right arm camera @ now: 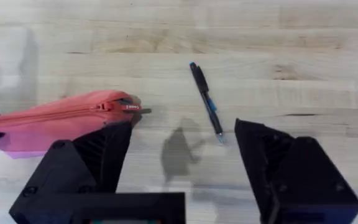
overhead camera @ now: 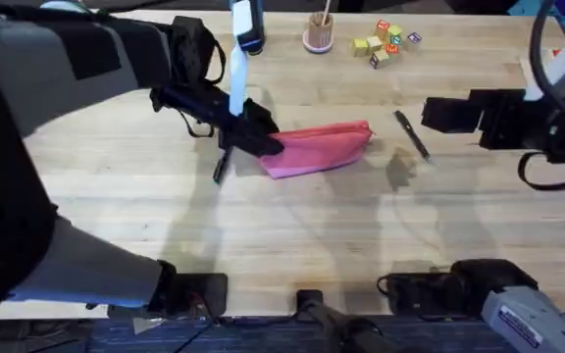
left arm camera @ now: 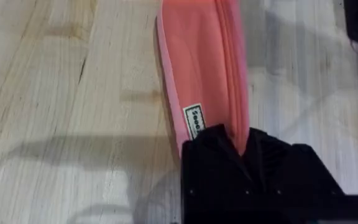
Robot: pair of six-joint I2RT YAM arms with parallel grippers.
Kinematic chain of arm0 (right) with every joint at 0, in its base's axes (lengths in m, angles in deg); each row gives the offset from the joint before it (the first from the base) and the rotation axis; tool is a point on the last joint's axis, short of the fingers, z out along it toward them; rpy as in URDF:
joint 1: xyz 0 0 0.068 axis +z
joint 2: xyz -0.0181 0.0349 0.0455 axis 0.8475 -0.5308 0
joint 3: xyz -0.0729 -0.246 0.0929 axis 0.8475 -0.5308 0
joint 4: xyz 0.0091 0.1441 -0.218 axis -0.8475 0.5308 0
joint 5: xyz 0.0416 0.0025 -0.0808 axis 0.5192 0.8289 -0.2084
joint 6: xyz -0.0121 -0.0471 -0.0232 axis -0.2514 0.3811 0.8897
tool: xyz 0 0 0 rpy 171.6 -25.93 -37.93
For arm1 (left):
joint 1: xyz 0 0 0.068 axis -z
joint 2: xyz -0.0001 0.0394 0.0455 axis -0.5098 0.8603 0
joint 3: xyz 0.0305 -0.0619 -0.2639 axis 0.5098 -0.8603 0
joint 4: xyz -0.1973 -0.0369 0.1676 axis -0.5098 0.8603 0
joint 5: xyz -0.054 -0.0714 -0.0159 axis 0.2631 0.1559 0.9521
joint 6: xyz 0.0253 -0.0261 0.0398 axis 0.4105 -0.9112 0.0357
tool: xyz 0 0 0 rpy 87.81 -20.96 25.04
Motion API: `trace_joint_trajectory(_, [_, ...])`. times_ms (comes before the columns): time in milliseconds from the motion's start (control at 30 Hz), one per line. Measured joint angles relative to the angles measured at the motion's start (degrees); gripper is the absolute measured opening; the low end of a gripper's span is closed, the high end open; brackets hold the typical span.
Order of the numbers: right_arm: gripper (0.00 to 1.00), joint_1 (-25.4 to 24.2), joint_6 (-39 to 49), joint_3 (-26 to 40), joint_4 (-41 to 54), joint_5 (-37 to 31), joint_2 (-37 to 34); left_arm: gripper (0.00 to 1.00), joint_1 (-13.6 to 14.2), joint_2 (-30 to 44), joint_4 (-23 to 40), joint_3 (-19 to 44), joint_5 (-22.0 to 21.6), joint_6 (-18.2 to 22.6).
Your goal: Unzip the bag, pick up the pens from the table one at a time and place them inside, then zip the bag closed.
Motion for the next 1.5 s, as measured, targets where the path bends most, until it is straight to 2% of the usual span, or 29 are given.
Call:
trace_joint_trajectory(367, [0.997,0.0,7.5,0.0,-3.09,0.0,-7.17,0.042,0.0,0.0,0.04,0.0,0.0,-0.01])
trace_joint_trajectory(500, [0.997,-0.02,0.93,0.0,-2.84,1.43,-9.78,0.042,0.0,0.0,0.04,0.0,0.0,-0.02])
trace_joint_trajectory(900, [0.997,-0.01,-15.92,0.0,-3.2,20.43,-13.83,0.042,0.0,0.0,1.09,0.0,0.04,-0.04])
trace_joint_trajectory(1167, [0.996,-0.2,-21.02,0.0,-2.68,24.44,-16.85,0.042,0.0,0.0,1.33,0.0,0.04,-0.04])
trace_joint_trajectory(1367, [0.996,-4.78,-21.92,0.0,-2.29,25.73,-17.35,0.042,-0.02,0.0,1.33,0.0,0.04,-0.04])
trace_joint_trajectory(1500, [0.996,-10.35,-16.32,0.0,-2.17,32.37,-17.35,0.042,0.0,0.0,1.31,0.0,0.04,-0.04])
